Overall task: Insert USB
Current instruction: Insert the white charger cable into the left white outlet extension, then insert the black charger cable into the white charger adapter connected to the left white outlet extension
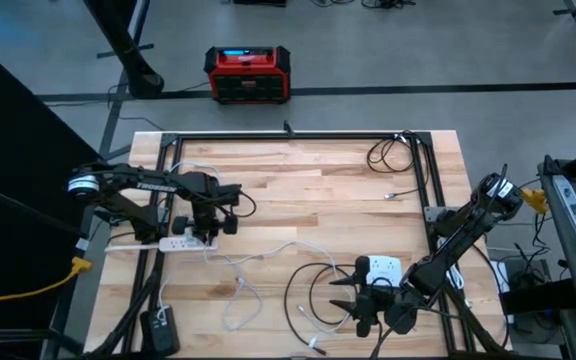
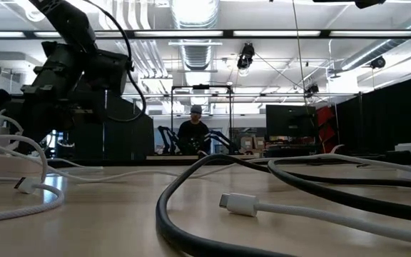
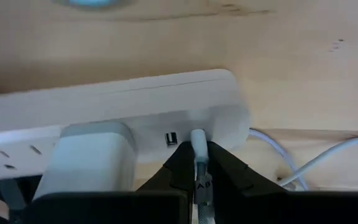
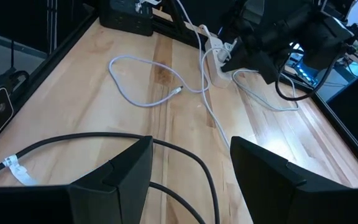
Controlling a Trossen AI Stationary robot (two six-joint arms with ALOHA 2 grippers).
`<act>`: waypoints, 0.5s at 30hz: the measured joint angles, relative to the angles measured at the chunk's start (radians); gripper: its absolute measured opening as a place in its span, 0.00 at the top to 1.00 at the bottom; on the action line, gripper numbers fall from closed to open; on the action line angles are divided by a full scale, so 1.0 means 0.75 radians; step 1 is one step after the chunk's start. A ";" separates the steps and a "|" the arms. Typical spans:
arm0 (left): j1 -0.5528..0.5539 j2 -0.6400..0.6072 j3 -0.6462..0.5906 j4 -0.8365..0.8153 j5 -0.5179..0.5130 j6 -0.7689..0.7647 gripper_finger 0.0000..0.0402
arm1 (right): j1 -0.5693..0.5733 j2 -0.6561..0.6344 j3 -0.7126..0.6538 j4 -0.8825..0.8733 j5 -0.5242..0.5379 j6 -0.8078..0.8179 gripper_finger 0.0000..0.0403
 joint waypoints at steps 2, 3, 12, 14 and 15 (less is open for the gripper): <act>0.001 0.002 0.031 -0.027 -0.044 0.058 0.89 | 0.000 0.000 0.000 0.000 0.000 -0.001 0.50; 0.001 0.003 0.047 -0.043 -0.060 0.093 0.85 | 0.000 0.000 0.000 -0.001 0.000 0.002 0.50; 0.011 0.004 0.204 -0.248 -0.192 0.204 0.61 | 0.000 0.000 0.000 -0.013 -0.001 0.062 0.50; 0.010 0.003 0.237 -0.279 -0.191 0.209 0.58 | 0.000 0.000 0.000 -0.036 -0.003 0.074 0.50; 0.007 0.002 0.254 -0.294 -0.190 0.215 0.57 | 0.000 0.000 0.000 -0.054 -0.004 0.083 0.50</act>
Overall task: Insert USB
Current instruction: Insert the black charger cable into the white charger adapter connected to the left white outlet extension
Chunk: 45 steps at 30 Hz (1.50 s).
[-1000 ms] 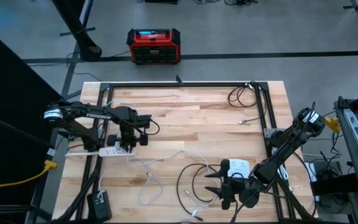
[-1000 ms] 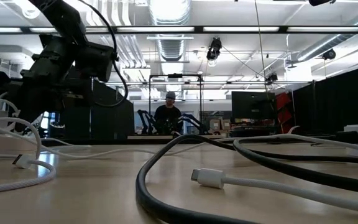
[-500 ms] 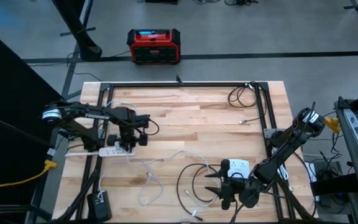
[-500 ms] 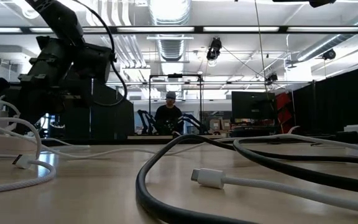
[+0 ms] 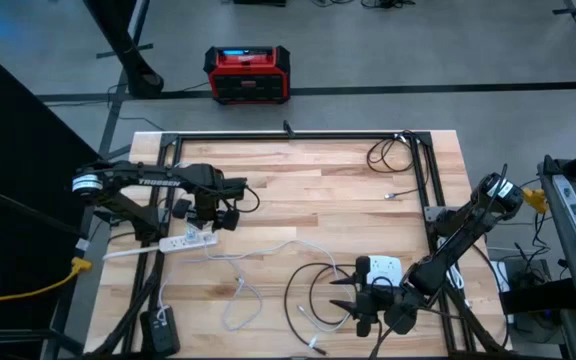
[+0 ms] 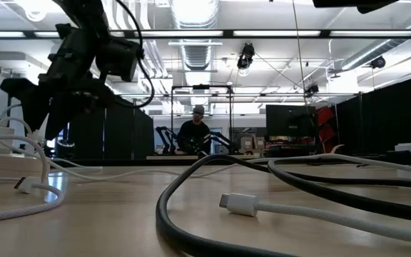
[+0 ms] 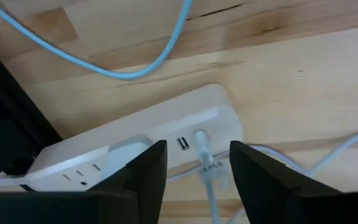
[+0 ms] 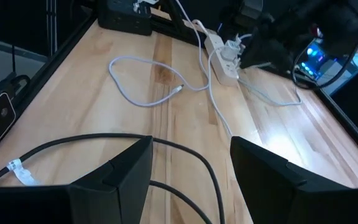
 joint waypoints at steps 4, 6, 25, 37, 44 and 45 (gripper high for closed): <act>-0.030 -0.001 0.074 -0.063 -0.051 0.037 0.56 | 0.000 0.000 0.000 -0.086 0.002 0.070 0.50; -0.050 -0.002 0.117 -0.094 -0.102 0.060 0.56 | 0.000 0.000 0.000 -0.128 0.003 0.124 0.50; -0.575 -0.007 0.594 -0.068 -1.034 0.064 0.71 | -0.022 -0.310 0.147 -0.623 0.164 0.310 0.53; -1.020 0.013 0.506 0.377 -1.462 0.063 0.71 | -0.379 -0.540 0.281 -1.750 -0.501 0.904 0.74; -1.114 0.061 0.384 0.632 -1.475 0.063 0.70 | -0.736 -0.396 0.279 -1.868 -0.722 0.483 0.81; -1.122 0.070 0.375 0.652 -1.475 0.061 0.71 | -0.781 -0.363 0.279 -1.884 -0.725 0.407 0.81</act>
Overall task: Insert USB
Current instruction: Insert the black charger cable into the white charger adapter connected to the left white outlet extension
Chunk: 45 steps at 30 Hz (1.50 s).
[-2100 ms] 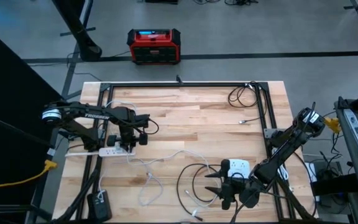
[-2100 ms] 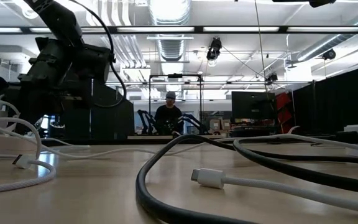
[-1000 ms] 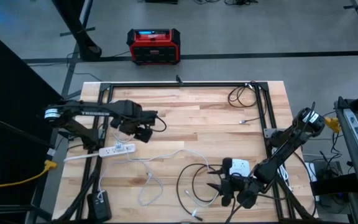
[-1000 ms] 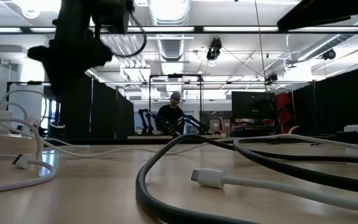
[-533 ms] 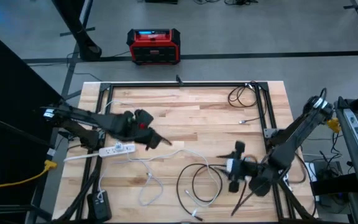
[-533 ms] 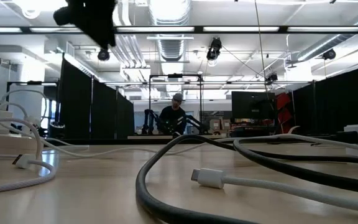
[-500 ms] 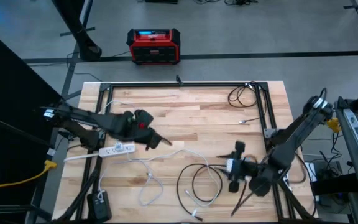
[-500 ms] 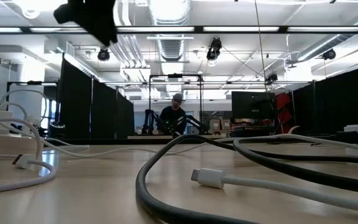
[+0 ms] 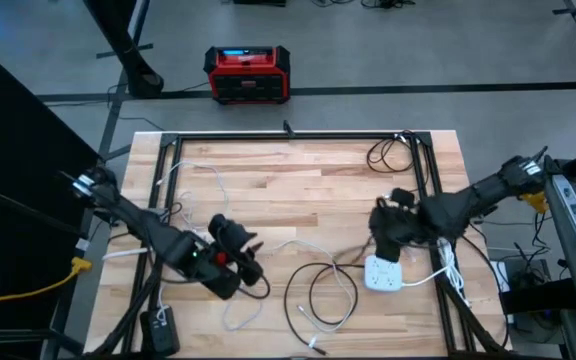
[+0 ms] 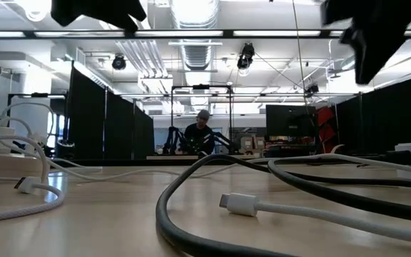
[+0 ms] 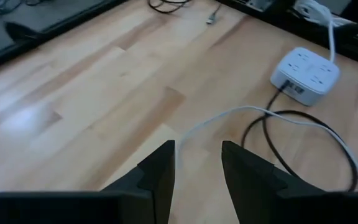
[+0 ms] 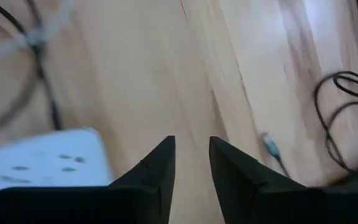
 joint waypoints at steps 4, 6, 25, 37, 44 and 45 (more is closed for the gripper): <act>-0.025 0.034 -0.021 0.038 0.010 -0.010 0.73 | -0.179 0.134 -0.001 -0.076 0.003 -0.151 0.80; -0.035 0.052 -0.029 0.047 0.011 -0.036 0.73 | -0.263 0.188 -0.003 -0.092 0.006 -0.138 0.78; -0.049 0.223 -0.060 0.128 0.010 -0.129 0.72 | -0.539 0.266 -0.215 0.014 0.056 -0.837 0.59; -0.049 0.224 -0.060 0.154 0.010 -0.129 0.70 | -0.662 0.448 -0.409 0.282 0.217 -1.082 0.61; -0.049 0.224 -0.060 0.162 0.010 -0.129 0.70 | -0.765 0.548 -0.431 0.359 0.224 -1.136 0.66; -0.049 0.223 -0.060 0.162 0.010 -0.129 0.71 | -0.771 0.552 -0.432 0.359 0.222 -1.136 0.69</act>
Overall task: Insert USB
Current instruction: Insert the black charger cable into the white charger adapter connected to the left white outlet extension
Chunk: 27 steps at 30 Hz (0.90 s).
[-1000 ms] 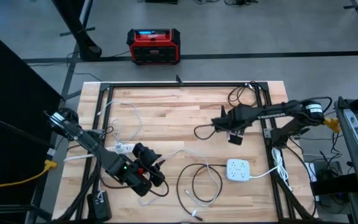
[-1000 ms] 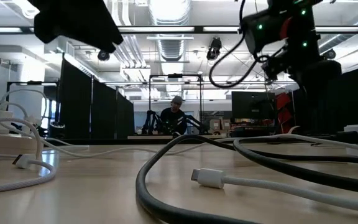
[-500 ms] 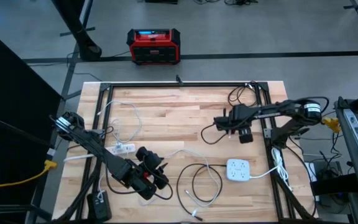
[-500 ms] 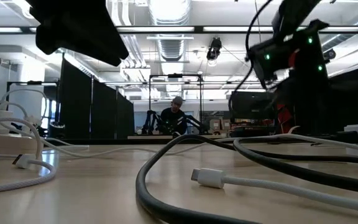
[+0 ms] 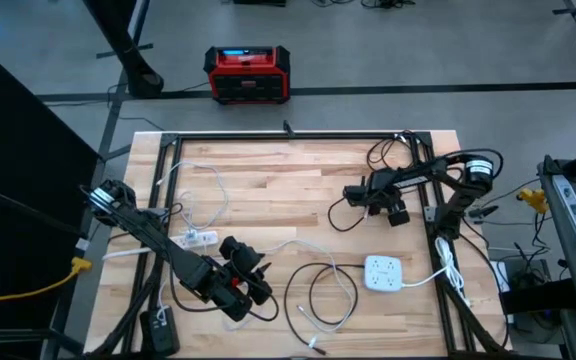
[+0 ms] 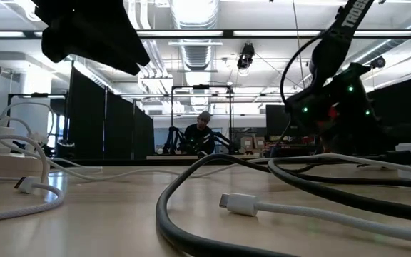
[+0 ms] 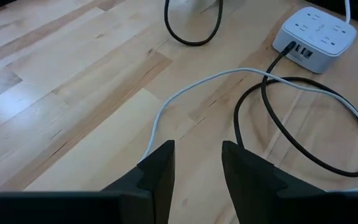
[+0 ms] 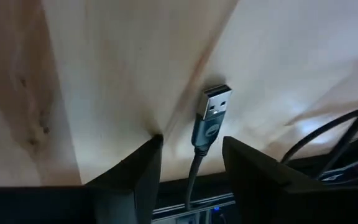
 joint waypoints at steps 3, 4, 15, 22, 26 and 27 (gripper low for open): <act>0.000 0.000 0.000 0.003 0.000 0.000 0.72 | -0.002 -0.009 -0.005 0.003 -0.011 0.002 0.86; 0.000 0.000 0.000 0.005 0.000 0.000 0.72 | -0.002 -0.018 -0.006 0.013 -0.012 0.011 0.93; 0.000 -0.001 0.001 0.031 0.001 0.000 0.71 | 0.104 -0.204 -0.005 0.063 -0.114 0.177 0.99; 0.000 -0.001 0.001 0.043 0.001 0.000 0.72 | 0.411 -0.376 0.021 0.185 -0.149 0.323 0.99; 0.000 -0.001 0.001 0.051 0.000 0.000 0.73 | 0.596 -0.436 0.066 0.281 -0.150 0.413 0.99; 0.001 -0.001 0.001 0.064 0.000 0.000 0.73 | 0.629 -0.443 0.084 0.324 -0.131 0.438 0.99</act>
